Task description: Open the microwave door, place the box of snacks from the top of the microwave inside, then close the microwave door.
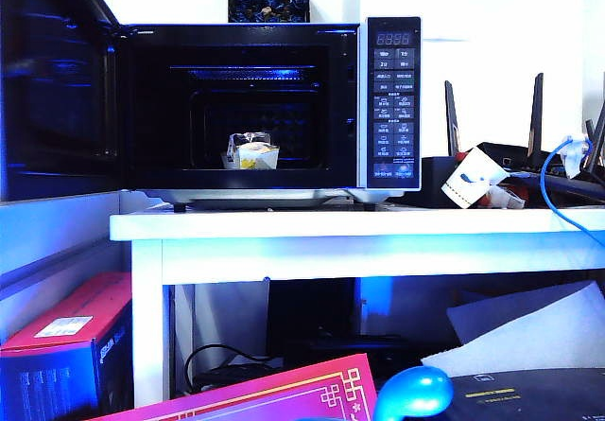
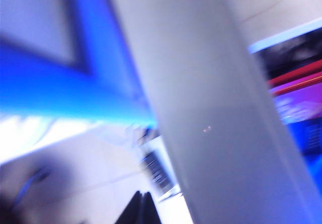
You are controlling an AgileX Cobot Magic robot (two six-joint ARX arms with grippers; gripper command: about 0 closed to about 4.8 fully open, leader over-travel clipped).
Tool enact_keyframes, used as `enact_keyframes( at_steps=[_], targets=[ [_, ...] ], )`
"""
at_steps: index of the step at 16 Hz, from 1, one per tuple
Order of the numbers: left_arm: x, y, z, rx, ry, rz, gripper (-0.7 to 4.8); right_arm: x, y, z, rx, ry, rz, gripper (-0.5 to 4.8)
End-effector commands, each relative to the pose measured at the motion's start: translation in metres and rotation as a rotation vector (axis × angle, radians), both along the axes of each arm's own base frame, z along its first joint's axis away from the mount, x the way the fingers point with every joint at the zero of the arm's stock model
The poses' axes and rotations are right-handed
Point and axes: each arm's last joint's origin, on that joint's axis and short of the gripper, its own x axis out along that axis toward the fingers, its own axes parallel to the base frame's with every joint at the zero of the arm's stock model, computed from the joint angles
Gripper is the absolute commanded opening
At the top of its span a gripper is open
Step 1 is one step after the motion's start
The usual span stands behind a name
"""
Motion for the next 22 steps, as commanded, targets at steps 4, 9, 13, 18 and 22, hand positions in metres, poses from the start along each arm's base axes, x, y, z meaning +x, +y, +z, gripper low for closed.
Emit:
enact_keyframes(
  at_steps=[4,9,13,18,22],
  targets=[
    [0.008,-0.014,0.012,-0.326,-0.108,-0.268,-0.06,-0.004,-0.003,0.009,0.05,-0.074,-0.032,-0.01],
    [0.015,-0.041,0.015,-0.397,-0.17,-0.419,-0.06,-0.004,-0.004,0.013,0.076,-0.107,-0.047,-0.01],
    [0.028,-0.071,0.011,-0.449,-0.22,-0.547,-0.06,-0.004,-0.007,0.016,0.118,-0.12,-0.146,-0.01],
    [0.061,-0.106,0.003,-0.476,-0.38,-0.645,-0.06,-0.003,-0.008,0.017,0.114,-0.139,-0.185,-0.01],
    [0.092,-0.131,-0.017,-0.489,-0.449,-0.684,-0.06,-0.003,-0.008,0.02,0.131,-0.175,-0.187,-0.01]
  ],
)
